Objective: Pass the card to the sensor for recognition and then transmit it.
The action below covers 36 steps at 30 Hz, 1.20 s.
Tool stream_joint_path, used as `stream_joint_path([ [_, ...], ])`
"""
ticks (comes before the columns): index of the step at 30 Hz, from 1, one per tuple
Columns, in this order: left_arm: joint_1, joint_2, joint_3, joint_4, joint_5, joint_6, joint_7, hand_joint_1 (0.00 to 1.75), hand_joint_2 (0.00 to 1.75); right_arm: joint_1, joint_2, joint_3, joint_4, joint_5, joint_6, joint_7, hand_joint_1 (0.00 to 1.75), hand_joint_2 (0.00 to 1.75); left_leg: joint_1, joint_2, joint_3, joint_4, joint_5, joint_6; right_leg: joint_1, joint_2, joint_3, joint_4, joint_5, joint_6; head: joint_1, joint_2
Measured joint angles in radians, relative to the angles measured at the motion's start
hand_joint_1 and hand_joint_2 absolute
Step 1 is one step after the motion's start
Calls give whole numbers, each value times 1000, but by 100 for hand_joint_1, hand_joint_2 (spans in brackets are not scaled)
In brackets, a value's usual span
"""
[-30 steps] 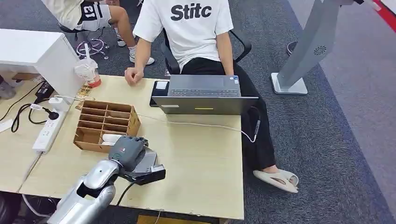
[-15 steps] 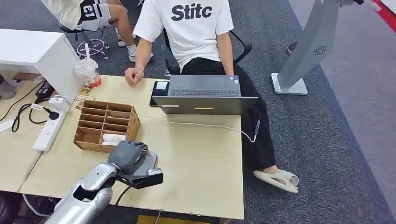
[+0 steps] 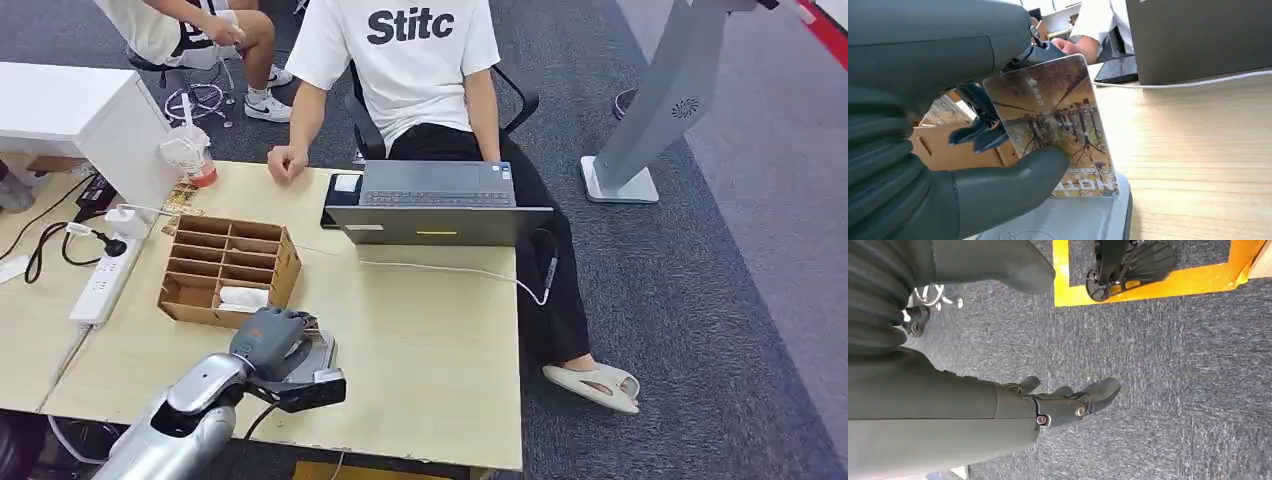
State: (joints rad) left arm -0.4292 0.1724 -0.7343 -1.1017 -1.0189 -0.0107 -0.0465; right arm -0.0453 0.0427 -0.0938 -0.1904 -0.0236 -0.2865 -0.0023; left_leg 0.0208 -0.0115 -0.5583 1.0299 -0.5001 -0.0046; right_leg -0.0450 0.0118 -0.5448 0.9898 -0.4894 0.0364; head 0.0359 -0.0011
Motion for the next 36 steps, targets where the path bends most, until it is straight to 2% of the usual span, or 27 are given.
stream_joint_path([
  [7, 5, 5, 0, 1, -12, 31, 31, 175, 175, 0, 0, 0, 0, 10, 0, 6, 0, 175, 0, 0, 0, 0, 0, 0, 0, 0, 0, 0, 0, 0, 0, 0],
  [9, 10, 6, 1, 2, -29, 63, 48, 175, 175, 0, 0, 0, 0, 13, 0, 10, 0, 175, 0, 0, 0, 0, 0, 0, 0, 0, 0, 0, 0, 0, 0, 0],
  [12, 19, 6, 20, -1, -66, 154, 83, 175, 175, 0, 1, -5, 0, 17, -3, 13, 0, 175, 0, 0, 0, 0, 0, 0, 0, 0, 0, 0, 0, 0, 0, 0],
  [15, 26, 3, 77, -55, -87, 235, 91, 175, 175, 1, 3, -13, 0, 28, -5, 20, 0, 175, 0, 0, 0, 0, 0, 0, 0, 0, -1, 0, 0, 0, 0, 0],
  [21, 27, -4, 229, -225, -100, 316, 42, 175, 175, 0, 8, -16, 2, 60, -6, 26, 0, 175, 0, 0, 0, 0, 0, 0, 0, 0, -1, 0, 0, 0, 0, 0],
  [25, 11, 8, 296, -282, -150, 305, 29, 175, 175, 0, 9, -16, 3, 79, -6, 26, 0, 175, 0, 0, 0, 0, 0, 0, 0, 0, -1, 0, 0, 0, 0, 0],
  [29, -40, 32, 325, -297, -188, 273, 27, 175, 175, 0, 9, -16, 3, 91, -7, 29, 0, 175, 0, 0, 0, 0, 1, 0, 0, 0, -1, 1, 0, 0, 0, 0],
  [36, -93, 76, 368, -325, -174, 259, 37, 175, 175, 0, 9, -16, 3, 100, -8, 29, 0, 175, 0, 0, 0, 0, 1, 0, 0, 1, -1, 1, 0, 0, 0, 0],
])
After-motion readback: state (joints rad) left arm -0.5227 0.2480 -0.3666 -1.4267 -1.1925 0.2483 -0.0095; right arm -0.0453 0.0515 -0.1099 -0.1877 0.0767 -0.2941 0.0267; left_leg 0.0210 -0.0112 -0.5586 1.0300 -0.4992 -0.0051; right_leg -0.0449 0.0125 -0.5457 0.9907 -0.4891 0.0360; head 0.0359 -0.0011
